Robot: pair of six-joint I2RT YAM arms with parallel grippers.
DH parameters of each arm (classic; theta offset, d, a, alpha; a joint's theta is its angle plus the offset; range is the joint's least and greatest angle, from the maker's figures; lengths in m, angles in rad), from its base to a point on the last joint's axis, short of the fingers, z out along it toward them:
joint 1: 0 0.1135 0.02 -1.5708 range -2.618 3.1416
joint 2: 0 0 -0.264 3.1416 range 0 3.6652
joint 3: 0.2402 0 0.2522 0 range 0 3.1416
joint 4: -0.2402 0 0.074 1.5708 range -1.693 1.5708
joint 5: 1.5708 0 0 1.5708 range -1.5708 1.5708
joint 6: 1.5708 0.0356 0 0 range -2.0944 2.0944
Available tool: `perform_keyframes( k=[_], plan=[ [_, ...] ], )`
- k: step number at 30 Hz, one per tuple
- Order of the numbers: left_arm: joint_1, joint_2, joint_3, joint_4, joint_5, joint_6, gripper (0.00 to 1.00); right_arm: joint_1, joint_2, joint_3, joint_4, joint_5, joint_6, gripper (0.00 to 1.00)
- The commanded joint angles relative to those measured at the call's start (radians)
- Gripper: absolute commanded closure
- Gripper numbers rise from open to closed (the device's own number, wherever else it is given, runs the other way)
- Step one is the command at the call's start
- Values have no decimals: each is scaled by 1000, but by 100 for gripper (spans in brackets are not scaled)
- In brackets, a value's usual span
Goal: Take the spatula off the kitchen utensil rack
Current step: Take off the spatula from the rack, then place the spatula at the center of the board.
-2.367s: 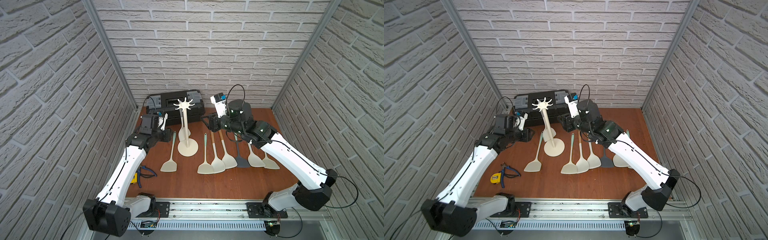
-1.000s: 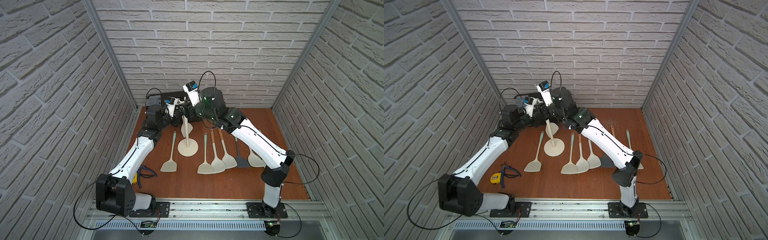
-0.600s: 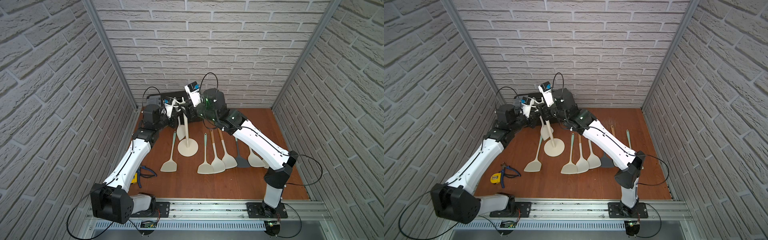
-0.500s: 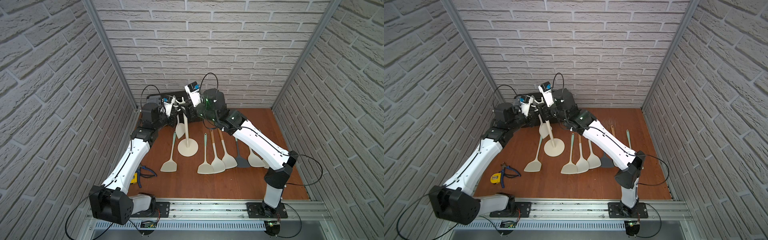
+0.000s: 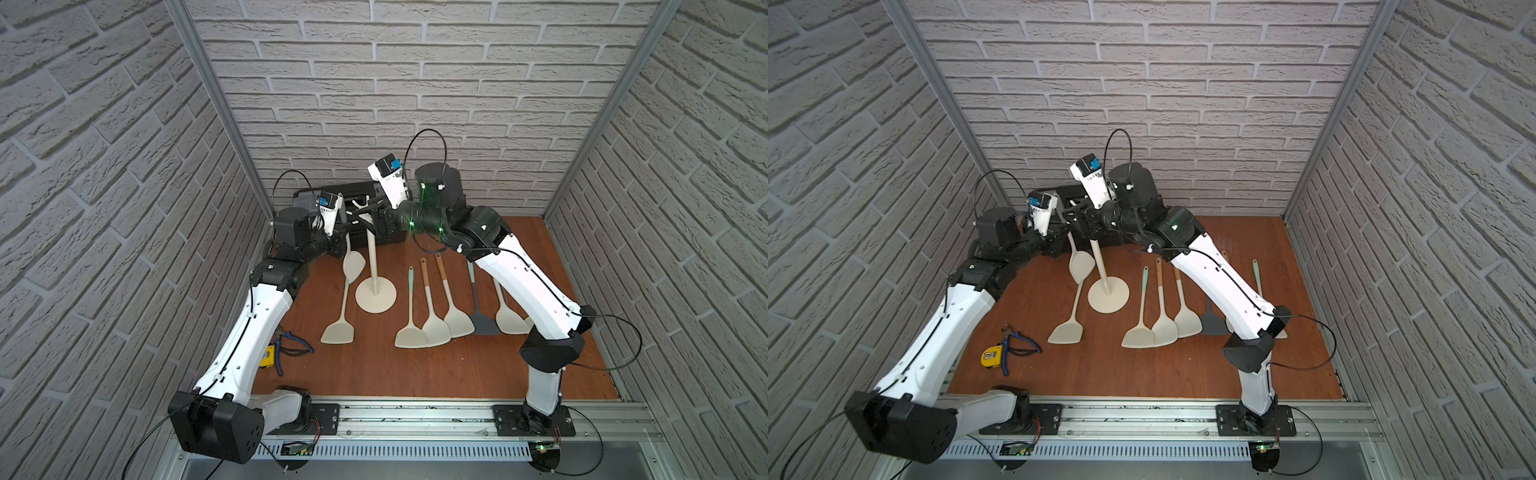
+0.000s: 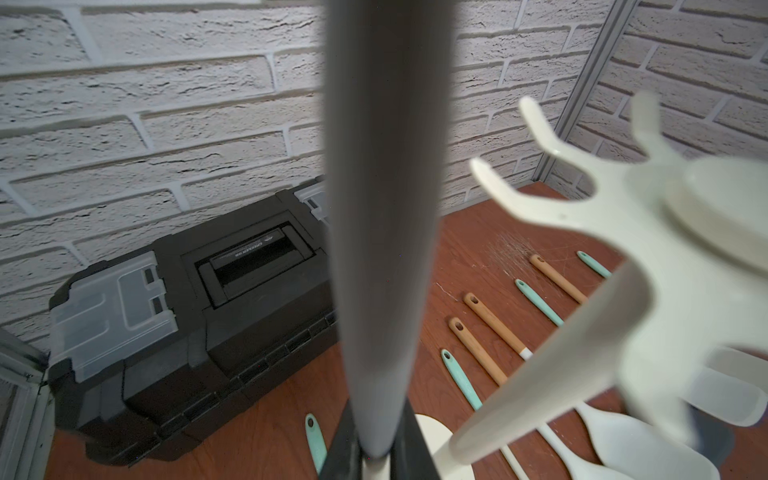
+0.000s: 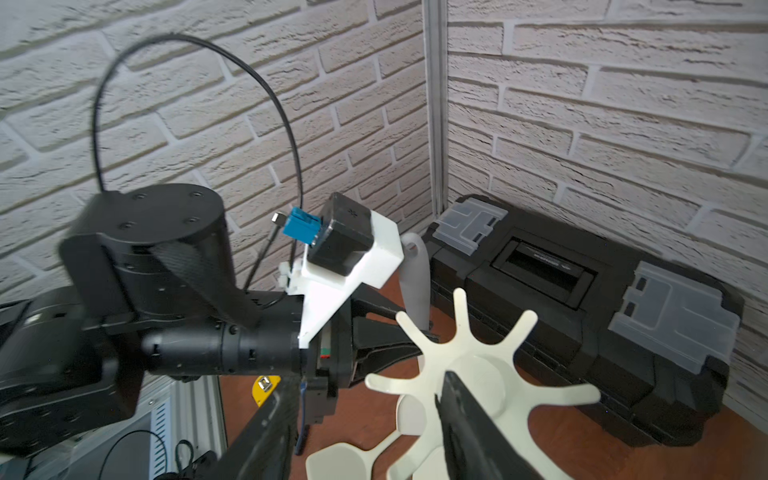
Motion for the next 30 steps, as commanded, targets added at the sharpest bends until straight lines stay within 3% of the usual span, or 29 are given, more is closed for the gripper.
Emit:
perform_keyframes(
  k=[1, 5, 8, 12, 16, 21, 30],
  plan=[
    [16, -69, -6, -49, -17, -17, 100, -3, -81, 14, -25, -93, -4, 44],
    [28, -139, -2, -166, 49, -26, 100, -8, -212, -173, -4, -100, -18, 44],
    [31, -207, -26, -234, 175, -27, 100, -9, -377, -493, 103, -87, -16, 43],
    [41, -293, -103, -212, 406, -60, 100, -15, -565, -927, 281, -82, 68, 43],
    [48, -304, -160, -45, 683, -196, 100, -15, -616, -1165, 372, -174, 179, 42],
    [39, -228, -163, 151, 882, -375, 100, -9, -587, -1243, 447, -313, 226, 42],
    [11, -161, -105, 139, 930, -376, 100, -5, -493, -1222, 461, -372, 227, 43]
  ],
)
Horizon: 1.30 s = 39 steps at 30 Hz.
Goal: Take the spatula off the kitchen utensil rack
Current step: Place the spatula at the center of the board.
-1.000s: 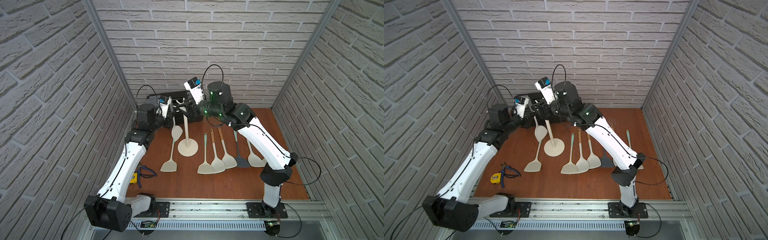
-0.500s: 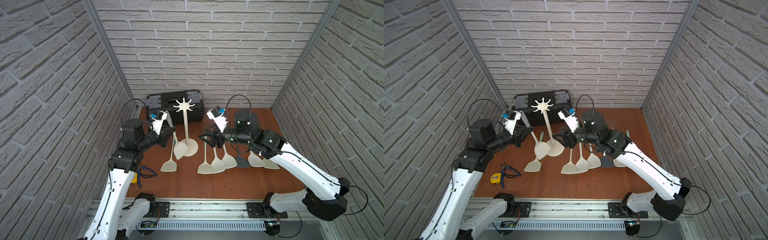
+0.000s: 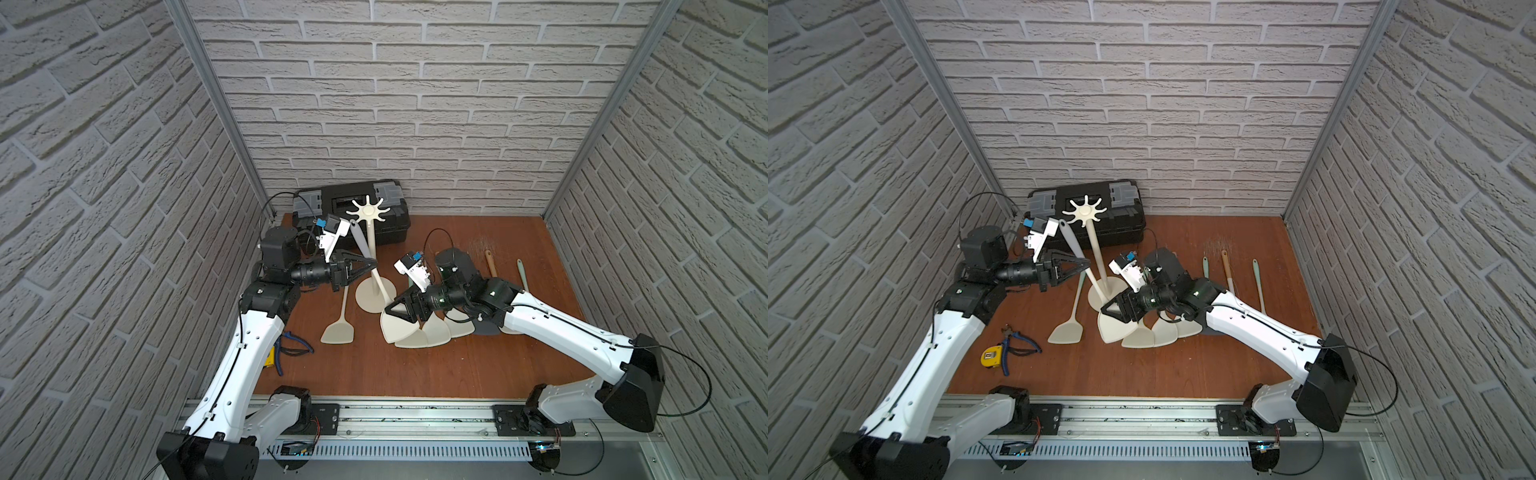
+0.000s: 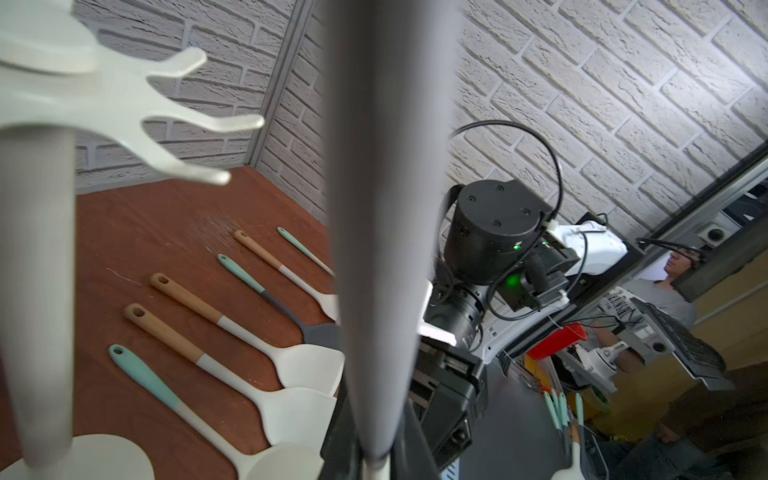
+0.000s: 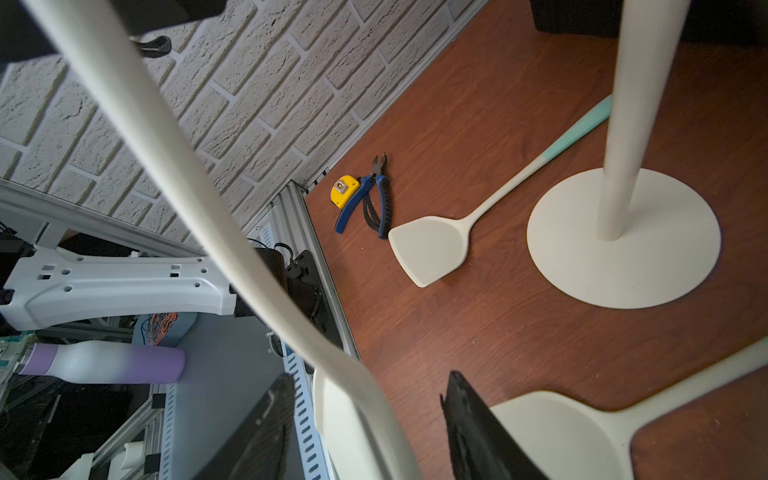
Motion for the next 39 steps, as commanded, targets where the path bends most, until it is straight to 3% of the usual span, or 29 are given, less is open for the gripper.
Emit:
perform_keyframes(
  k=[1, 2, 5, 6, 8, 10, 12, 14, 18, 21, 23, 25, 31, 39],
  plan=[
    [-7, -15, 39, 77, 48, -16, 100, 7, 23, 25, 67, -64, 18, 46],
    [-6, -15, 37, 76, 39, -13, 100, 8, 27, 27, 68, -73, 19, 52],
    [-5, -18, 33, 67, -7, -9, 100, 10, 37, 26, 74, -85, 30, 89],
    [-6, -20, 32, 57, -34, -11, 100, 10, 35, 24, 79, -81, 36, 97],
    [-5, -23, 33, 36, -113, -27, 100, 12, 28, 12, 90, -43, 57, 97],
    [-7, -31, 19, 62, -163, -74, 66, 13, 11, -11, 116, 18, 87, 97],
    [-16, -50, 0, 85, -270, -137, 52, 16, -13, -39, 152, 76, 113, 97],
    [-69, -85, -1, 6, -479, -127, 50, 26, -38, -55, 156, 166, 128, 97],
    [-447, -141, 2, -139, -1128, -33, 50, 64, -71, -69, 147, 335, 122, 97],
    [-633, -118, -35, -111, -1400, -116, 52, 91, -81, -70, 147, 415, 110, 97],
    [-701, -89, -44, -88, -1507, -144, 54, 106, -85, -71, 146, 450, 104, 97],
    [-741, -57, -38, -76, -1559, -156, 54, 119, -88, -68, 140, 464, 98, 97],
    [-744, -16, -18, -39, -1549, -182, 61, 142, -92, -72, 134, 480, 90, 97],
    [-715, -109, -47, -94, -1582, -242, 56, 143, -124, -117, 180, 496, 104, 97]
  ],
)
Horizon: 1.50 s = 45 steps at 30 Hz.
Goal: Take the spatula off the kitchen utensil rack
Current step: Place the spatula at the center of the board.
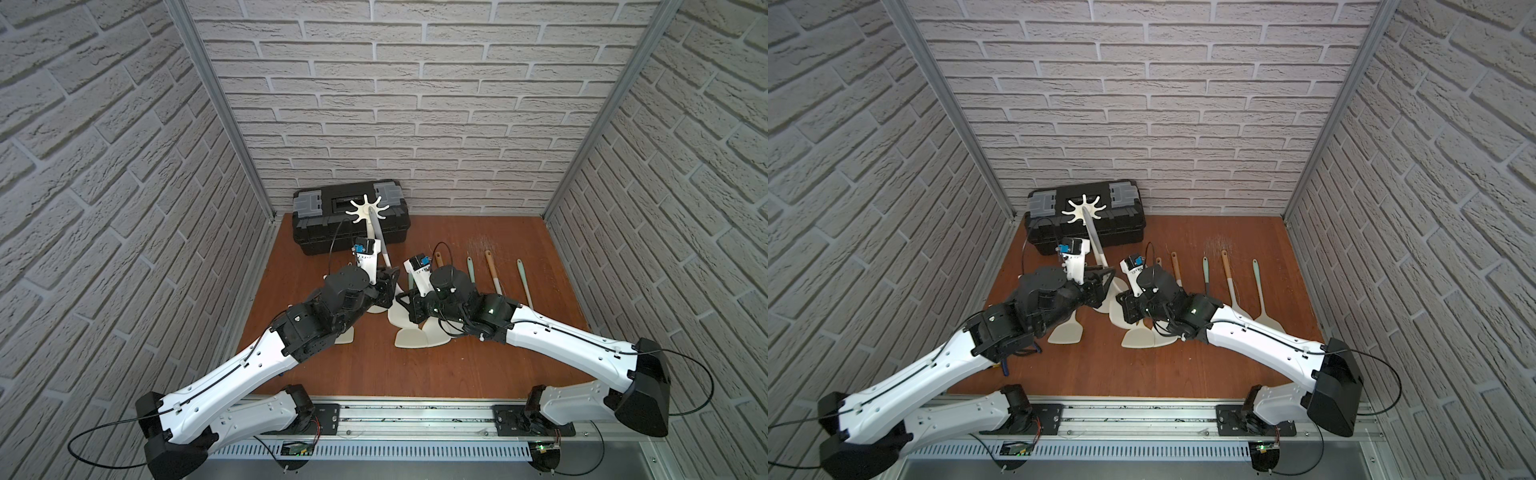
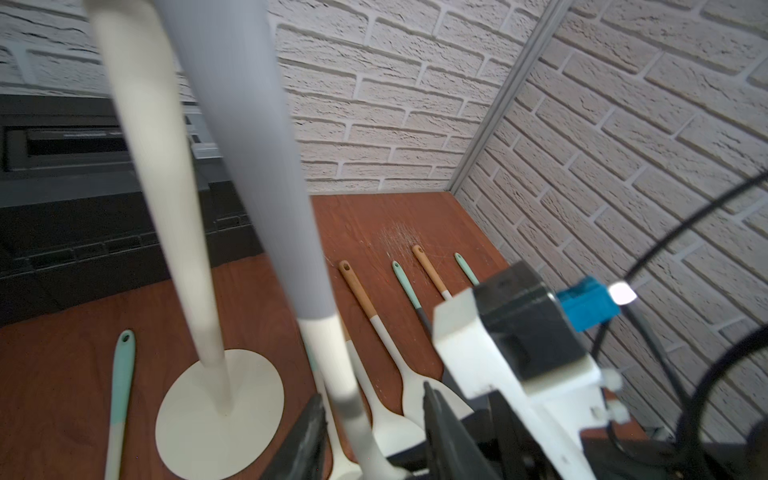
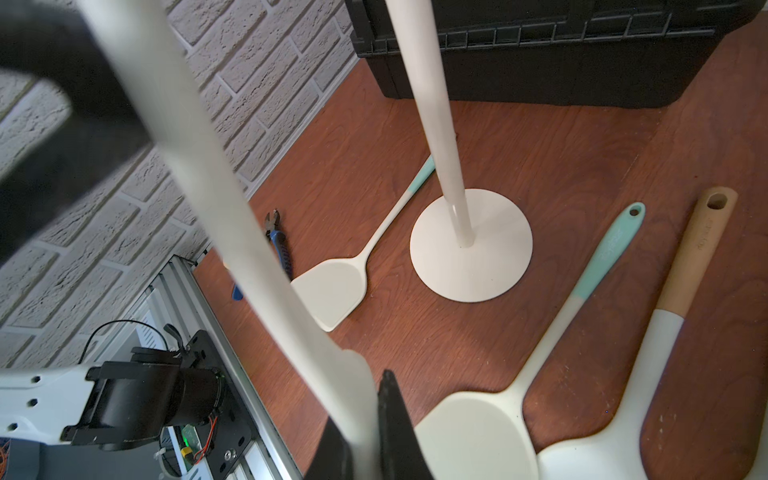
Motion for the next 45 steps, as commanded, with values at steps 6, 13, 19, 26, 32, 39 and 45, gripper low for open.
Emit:
perform_keyframes(
  k=[6, 13, 19, 26, 32, 39, 45],
  plan=[
    [95, -28, -28, -23, 87, -97, 49, 18, -46, -10, 104, -52, -11, 97],
    [128, -13, -36, 47, 217, -105, 70, 22, -44, -10, 100, -79, -21, 97],
    [149, -48, -15, -13, 224, -73, 100, 26, -46, -19, 122, -113, -48, 89],
    [178, -138, 88, -319, 175, 123, 100, 25, -75, -24, 105, -121, -109, 50],
    [269, -166, 163, -581, 169, 290, 100, 18, -123, -60, 64, 17, -131, 47],
    [533, -90, 149, -669, 442, 558, 100, -17, -139, -100, 34, 51, -135, 46],
    [743, 2, 119, -679, 759, 733, 100, -60, -169, -148, 7, 72, -152, 45]
  ],
)
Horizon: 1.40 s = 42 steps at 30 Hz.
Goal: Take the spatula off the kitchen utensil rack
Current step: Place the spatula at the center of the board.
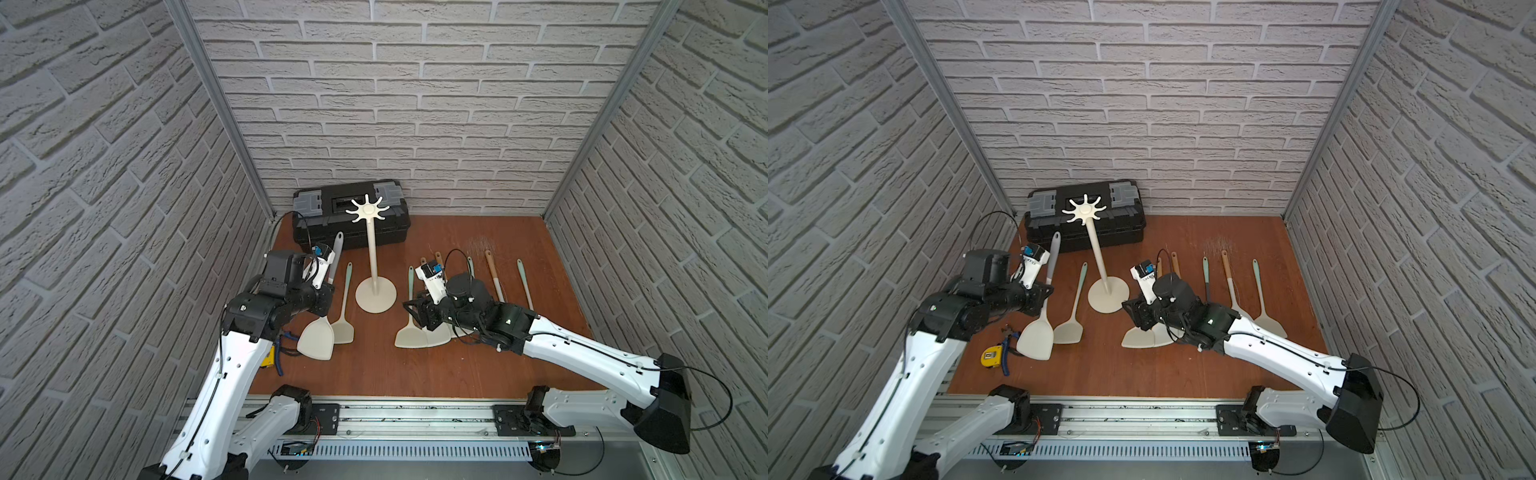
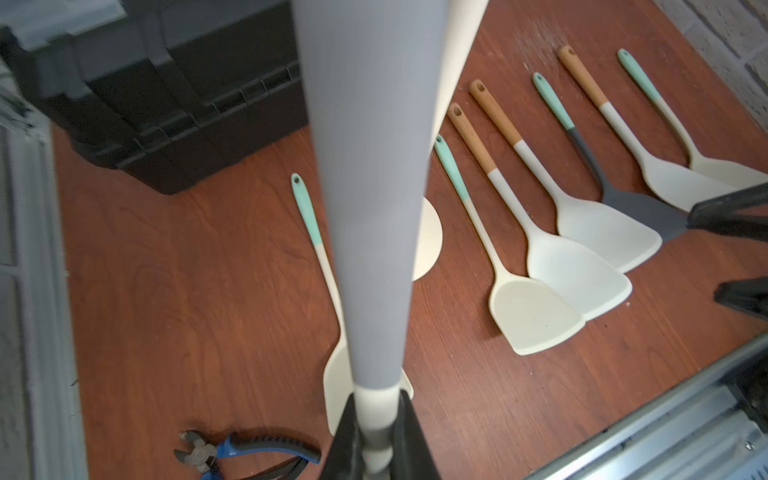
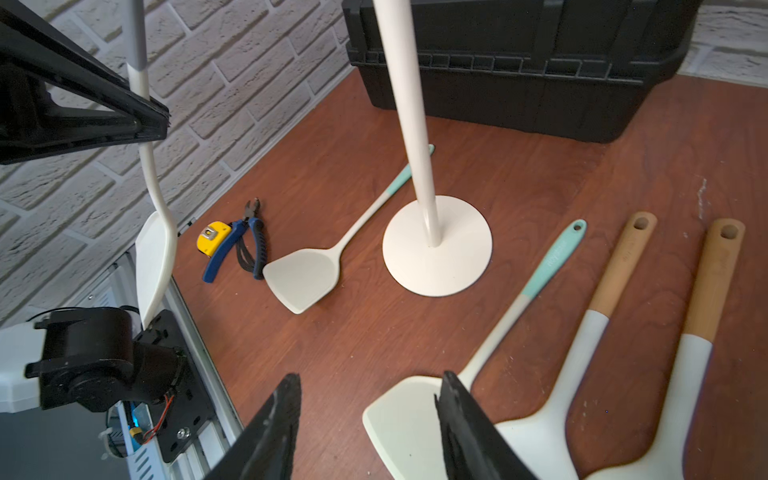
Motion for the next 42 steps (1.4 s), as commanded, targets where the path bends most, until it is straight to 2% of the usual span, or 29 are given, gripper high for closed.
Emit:
perform_keyframes(
  k=[1, 9, 12, 15, 21, 33, 42],
  plan=[
    [73, 18, -17, -6, 211, 149, 100, -29, -46, -29, -4, 31, -23, 45],
    [274, 79, -66, 109, 351, 143, 100, -133, -55, -92, -2, -5, -12, 45],
    [320, 147, -44, 110, 278, 131, 100, -157, -53, -111, 13, -17, -6, 45],
    [325, 244, -14, 91, 136, 136, 100, -171, -37, -125, 27, -26, -3, 45],
    [334, 429, 8, 77, 11, 170, 100, -188, -9, -110, 5, -42, -16, 45],
    [348, 520, -79, 415, 31, 8, 100, -207, -29, -136, 1, -38, -19, 45],
    [348, 596, -103, 477, -23, 40, 100, -213, -50, -156, -2, -28, -19, 45]
  ],
)
